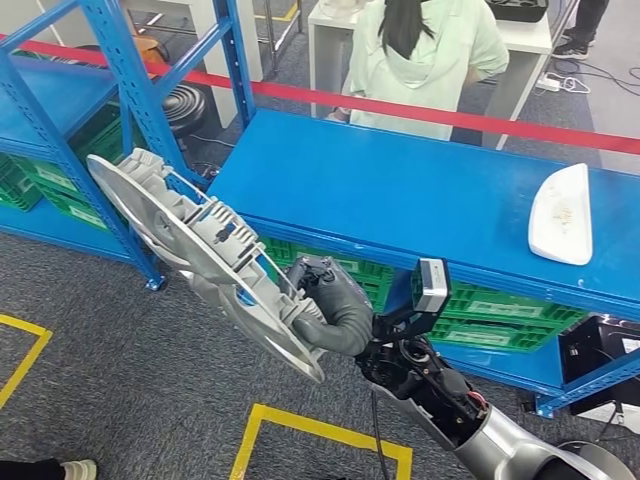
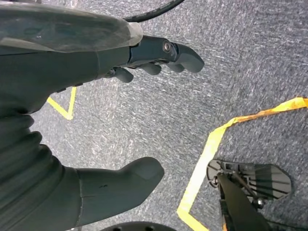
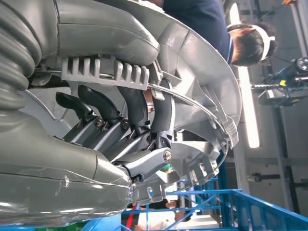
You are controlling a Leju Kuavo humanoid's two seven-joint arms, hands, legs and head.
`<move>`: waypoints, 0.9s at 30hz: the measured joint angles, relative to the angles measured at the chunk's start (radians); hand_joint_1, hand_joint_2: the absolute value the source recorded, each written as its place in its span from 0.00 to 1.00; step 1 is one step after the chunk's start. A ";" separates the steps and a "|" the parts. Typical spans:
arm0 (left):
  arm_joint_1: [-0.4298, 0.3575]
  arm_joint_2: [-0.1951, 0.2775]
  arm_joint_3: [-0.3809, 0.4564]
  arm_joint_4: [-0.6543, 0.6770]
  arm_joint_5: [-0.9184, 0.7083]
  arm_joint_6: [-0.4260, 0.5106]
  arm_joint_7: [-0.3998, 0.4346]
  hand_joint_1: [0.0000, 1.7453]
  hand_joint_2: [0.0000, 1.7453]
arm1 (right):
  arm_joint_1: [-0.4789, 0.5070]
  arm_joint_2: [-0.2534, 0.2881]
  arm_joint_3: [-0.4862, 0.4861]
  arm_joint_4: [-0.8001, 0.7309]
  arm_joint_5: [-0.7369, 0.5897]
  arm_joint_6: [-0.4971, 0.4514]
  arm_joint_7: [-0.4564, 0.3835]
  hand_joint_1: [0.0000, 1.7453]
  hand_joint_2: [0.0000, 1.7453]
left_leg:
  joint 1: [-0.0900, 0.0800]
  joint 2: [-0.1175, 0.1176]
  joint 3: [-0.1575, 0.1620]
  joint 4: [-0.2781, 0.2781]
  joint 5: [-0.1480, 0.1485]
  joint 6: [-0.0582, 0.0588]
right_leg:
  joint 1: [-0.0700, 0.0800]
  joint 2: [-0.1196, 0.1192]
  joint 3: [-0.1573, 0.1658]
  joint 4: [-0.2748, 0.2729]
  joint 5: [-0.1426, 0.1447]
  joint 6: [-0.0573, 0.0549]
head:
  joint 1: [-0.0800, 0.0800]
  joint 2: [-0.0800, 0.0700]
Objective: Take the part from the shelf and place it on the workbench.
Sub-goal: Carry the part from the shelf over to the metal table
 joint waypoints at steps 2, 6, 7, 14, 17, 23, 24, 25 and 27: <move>0.001 -0.001 0.000 0.000 0.000 0.000 0.000 0.00 1.00 | 0.000 0.000 0.000 0.000 0.004 -0.001 0.001 1.00 1.00 | -0.001 0.000 -0.003 0.003 0.001 0.002 | -0.001 0.000 -0.001 -0.003 0.014 0.008 | 0.000 0.000; 0.001 0.000 0.000 0.000 0.000 0.000 0.000 0.00 1.00 | 0.000 0.000 0.000 0.000 0.004 -0.001 0.001 1.00 1.00 | -0.003 -0.001 -0.005 0.006 0.000 0.006 | -0.004 -0.002 0.000 -0.006 0.017 0.013 | 0.001 0.000; 0.001 0.000 0.000 0.000 0.000 0.000 0.000 0.00 1.00 | -0.001 0.000 0.000 0.000 0.004 -0.001 0.001 1.00 1.00 | -0.003 -0.002 -0.005 0.004 0.002 0.011 | -0.006 -0.003 0.002 -0.009 0.019 0.017 | 0.000 0.000; 0.002 -0.001 0.000 0.000 0.005 0.000 0.000 0.00 1.00 | 0.001 0.000 0.001 0.000 0.010 -0.002 0.005 1.00 1.00 | 0.016 -0.019 0.009 -0.017 0.012 0.020 | -0.017 -0.004 -0.130 0.299 -0.133 0.040 | 0.013 0.000; 0.004 -0.001 0.000 0.000 0.007 0.000 -0.004 0.00 1.00 | 0.003 0.000 0.001 0.001 0.010 -0.004 0.009 1.00 1.00 | 0.030 -0.045 0.012 -0.002 -0.002 0.001 | -0.031 -0.001 -0.086 0.226 -0.080 0.052 | 0.014 0.000; 0.003 0.003 0.000 0.000 0.010 0.000 -0.017 0.00 1.00 | 0.000 0.002 0.003 0.006 0.009 -0.003 0.009 1.00 1.00 | 0.049 -0.090 -0.006 0.027 -0.028 -0.048 | -0.037 0.046 0.008 0.063 -0.065 0.037 | 0.016 0.000; 0.004 0.003 0.000 0.000 0.010 0.000 -0.017 0.00 1.00 | 0.000 0.002 0.003 0.006 0.010 -0.003 0.010 1.00 1.00 | 0.051 -0.084 -0.009 0.034 -0.034 -0.052 | -0.035 0.037 0.009 0.063 -0.067 0.028 | 0.013 0.000; 0.004 0.002 0.000 0.000 0.011 0.000 -0.017 0.00 1.00 | 0.000 0.002 0.003 0.006 0.010 -0.003 0.010 1.00 1.00 | 0.051 -0.069 -0.021 0.058 -0.047 -0.055 | -0.034 0.027 0.011 0.061 -0.069 0.019 | 0.008 0.000; 0.003 0.002 0.000 0.000 0.011 0.000 -0.017 0.00 1.00 | -0.001 0.002 0.003 0.006 0.010 -0.003 0.009 1.00 1.00 | 0.048 -0.027 -0.085 0.179 -0.100 -0.057 | -0.029 0.006 0.014 0.060 -0.072 0.008 | -0.006 0.000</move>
